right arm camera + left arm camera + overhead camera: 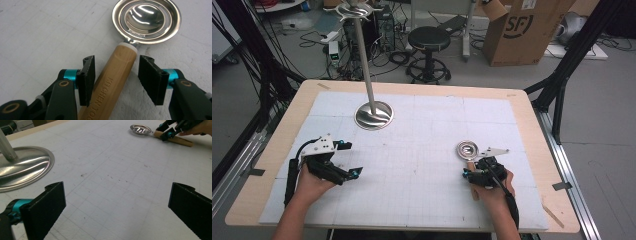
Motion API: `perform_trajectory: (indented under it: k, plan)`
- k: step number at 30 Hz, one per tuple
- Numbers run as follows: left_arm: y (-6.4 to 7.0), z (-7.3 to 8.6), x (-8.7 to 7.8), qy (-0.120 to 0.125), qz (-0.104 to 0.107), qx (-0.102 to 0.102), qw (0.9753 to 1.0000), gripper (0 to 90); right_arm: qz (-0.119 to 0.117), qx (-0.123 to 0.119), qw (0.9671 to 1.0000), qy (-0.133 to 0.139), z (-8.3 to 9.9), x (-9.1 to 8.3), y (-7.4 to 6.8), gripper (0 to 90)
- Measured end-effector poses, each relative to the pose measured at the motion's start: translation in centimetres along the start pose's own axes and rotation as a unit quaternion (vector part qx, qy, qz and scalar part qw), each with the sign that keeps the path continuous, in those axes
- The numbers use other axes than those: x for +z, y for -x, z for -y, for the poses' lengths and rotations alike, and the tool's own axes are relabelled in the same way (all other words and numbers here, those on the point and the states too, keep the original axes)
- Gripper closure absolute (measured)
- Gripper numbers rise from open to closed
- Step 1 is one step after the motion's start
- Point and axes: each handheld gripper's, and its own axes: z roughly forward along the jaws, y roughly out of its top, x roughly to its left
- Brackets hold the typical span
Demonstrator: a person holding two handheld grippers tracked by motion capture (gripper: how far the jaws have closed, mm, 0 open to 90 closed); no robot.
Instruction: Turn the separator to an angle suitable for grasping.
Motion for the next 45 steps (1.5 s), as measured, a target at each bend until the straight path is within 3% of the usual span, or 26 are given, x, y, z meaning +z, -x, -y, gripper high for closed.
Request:
perform_trajectory:
  k: [6,8,12,15,16,17,22,31,45]
  plan:
    - [0.0,-0.01,0.0,0.0,-0.001,0.0,1.0,1.8,0.008,-0.011,0.9999,-0.008,-0.29,-0.02,-0.29,51.8]
    - [0.02,-0.02,-0.02,0.001,0.0,0.001,1.0,1.8,0.008,-0.012,0.9999,-0.009,-0.21,-0.17,-0.06,57.1]
    - [-0.01,0.01,0.01,0.0,0.001,0.001,1.0,1.8,0.002,-0.001,1.0,-0.007,0.06,-0.41,0.54,62.8]
    - [0.02,0.03,0.04,-0.002,0.003,0.001,1.0,1.8,0.005,-0.003,1.0,-0.007,0.07,-0.44,0.58,62.6]
    - [0.06,0.04,0.06,-0.002,0.003,0.001,1.0,1.8,0.009,-0.005,0.9999,-0.007,0.09,-0.44,0.52,59.9]
    - [0.05,0.01,0.03,-0.001,0.003,0.002,1.0,1.8,0.028,-0.01,0.9996,-0.003,0.14,-0.37,0.43,52.1]
    - [-0.02,-0.01,-0.05,0.001,0.001,0.001,1.0,1.8,0.027,-0.013,0.9995,-0.004,0.15,-0.37,0.48,52.2]
    - [0.1,0.01,0.04,-0.004,0.004,0.004,1.0,1.8,0.02,-0.018,0.9996,-0.01,-0.06,-0.49,0.34,66.9]
    - [0.16,0.03,0.13,-0.007,0.006,0.004,1.0,1.8,-0.009,-0.02,0.9998,0.001,-0.1,-0.89,0.62,69.7]
